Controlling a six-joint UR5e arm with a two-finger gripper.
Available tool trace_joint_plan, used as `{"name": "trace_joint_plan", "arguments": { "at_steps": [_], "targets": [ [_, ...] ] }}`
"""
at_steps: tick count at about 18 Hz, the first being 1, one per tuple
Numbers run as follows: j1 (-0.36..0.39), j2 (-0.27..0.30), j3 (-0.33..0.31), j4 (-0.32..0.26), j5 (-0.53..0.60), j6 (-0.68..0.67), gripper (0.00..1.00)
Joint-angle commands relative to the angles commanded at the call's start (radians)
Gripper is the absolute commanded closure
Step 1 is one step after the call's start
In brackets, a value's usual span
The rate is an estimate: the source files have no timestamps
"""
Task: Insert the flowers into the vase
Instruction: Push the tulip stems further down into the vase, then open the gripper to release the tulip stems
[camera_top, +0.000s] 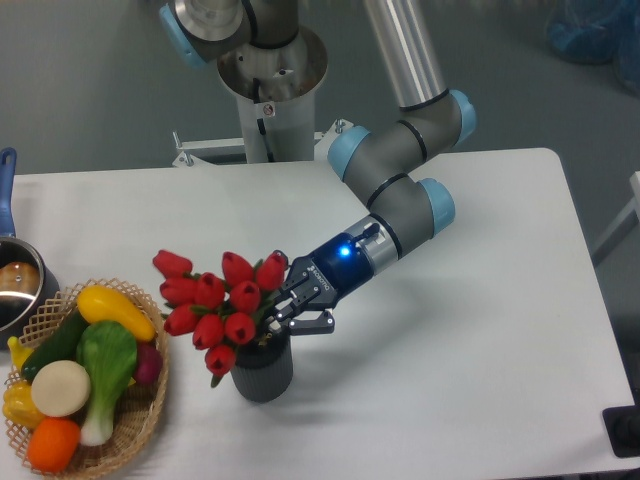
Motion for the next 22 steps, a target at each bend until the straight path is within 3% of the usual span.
{"name": "trace_joint_plan", "arguments": {
  "at_steps": [4,8,10,12,13,16,22],
  "targets": [
    [0.003,0.0,0.0,0.0,0.0,0.002,0.65],
    [0.006,0.0,-0.002,0.0,0.0,0.025,0.51],
    [0.012,0.0,-0.002,0.002,-0.002,0.026,0.34],
    [0.028,0.002,0.008,0.003,-0.003,0.034,0.04],
    [0.032,0.002,0.012,0.003,-0.003,0.029,0.0],
    [0.046,0.008,0.015,0.003,-0.005,0.034,0.0],
    [0.124,0.028,0.084,0.005,0.002,0.035,0.0]
  ]
}}
